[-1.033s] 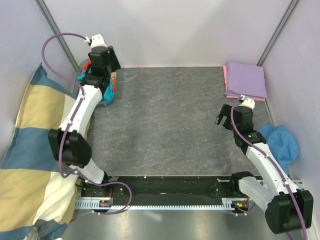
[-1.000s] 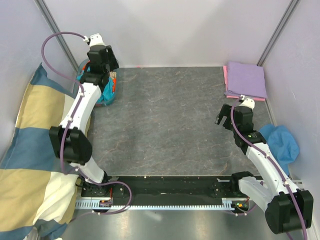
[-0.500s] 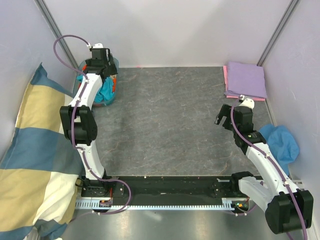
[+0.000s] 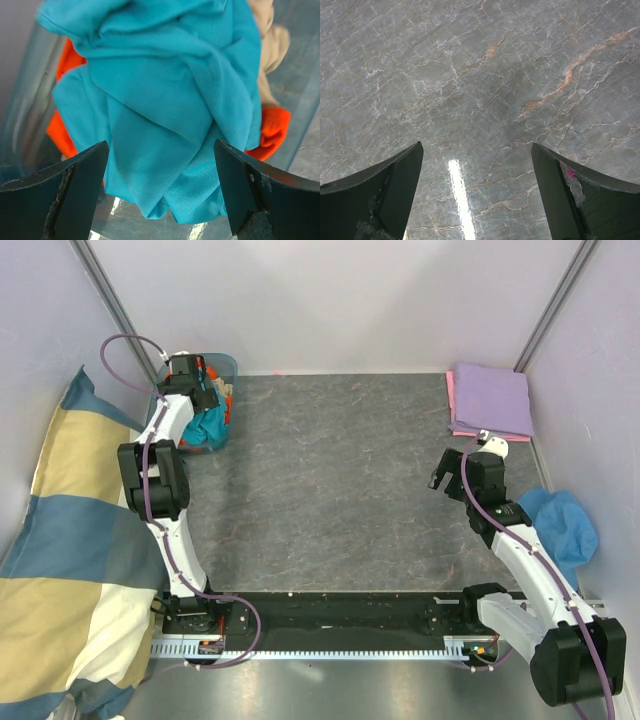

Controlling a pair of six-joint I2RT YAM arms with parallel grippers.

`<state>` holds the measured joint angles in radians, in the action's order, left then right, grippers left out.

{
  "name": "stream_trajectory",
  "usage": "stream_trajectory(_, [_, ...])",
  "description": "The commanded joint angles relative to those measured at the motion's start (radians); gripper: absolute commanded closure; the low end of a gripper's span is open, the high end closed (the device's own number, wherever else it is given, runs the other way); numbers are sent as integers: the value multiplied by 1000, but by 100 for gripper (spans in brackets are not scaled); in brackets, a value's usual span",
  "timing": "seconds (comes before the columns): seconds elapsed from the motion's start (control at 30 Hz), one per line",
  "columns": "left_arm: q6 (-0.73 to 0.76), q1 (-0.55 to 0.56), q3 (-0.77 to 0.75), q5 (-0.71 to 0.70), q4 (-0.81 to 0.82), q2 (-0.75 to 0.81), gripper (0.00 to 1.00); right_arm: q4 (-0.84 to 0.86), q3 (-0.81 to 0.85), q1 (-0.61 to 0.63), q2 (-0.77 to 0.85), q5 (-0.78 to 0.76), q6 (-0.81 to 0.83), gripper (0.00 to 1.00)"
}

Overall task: Fold and stack the t-shirts
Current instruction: Grab crumpled tshirt from bin with the left arm, then move the tshirt to the center of the board

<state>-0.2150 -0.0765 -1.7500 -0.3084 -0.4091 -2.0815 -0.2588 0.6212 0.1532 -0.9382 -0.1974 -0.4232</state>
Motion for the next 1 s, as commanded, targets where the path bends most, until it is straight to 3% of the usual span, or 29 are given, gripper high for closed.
stream_trajectory(0.0, [-6,9,20,17,44,-31,6,7,17,3,1,1,-11,2])
stream_trajectory(0.1, [-7,9,27,26,47,-46,9,6,15,3,4,3,-12,2])
stream_trajectory(0.13, [-6,9,32,29,50,-51,15,6,14,3,3,1,-12,2])
stream_trajectory(0.17, [-4,9,33,32,52,-55,28,6,14,3,3,0,-11,2])
stream_trajectory(0.2, [-4,9,33,40,53,-58,47,4,14,3,3,-2,-12,2])
stream_trajectory(0.23, [-6,9,32,43,52,-60,80,4,14,3,4,-4,-12,2])
stream_trajectory(0.3, [-7,9,26,48,50,-61,98,3,14,2,6,-4,-12,2])
stream_trajectory(0.57, [-14,18,-19,54,49,92,98,0,12,2,9,1,-19,2])
stream_trajectory(0.7, [-33,23,-145,81,7,211,98,1,12,3,10,12,-26,2])
stream_trajectory(0.97, [-112,26,-471,346,-152,277,98,-3,18,5,29,29,-20,2])
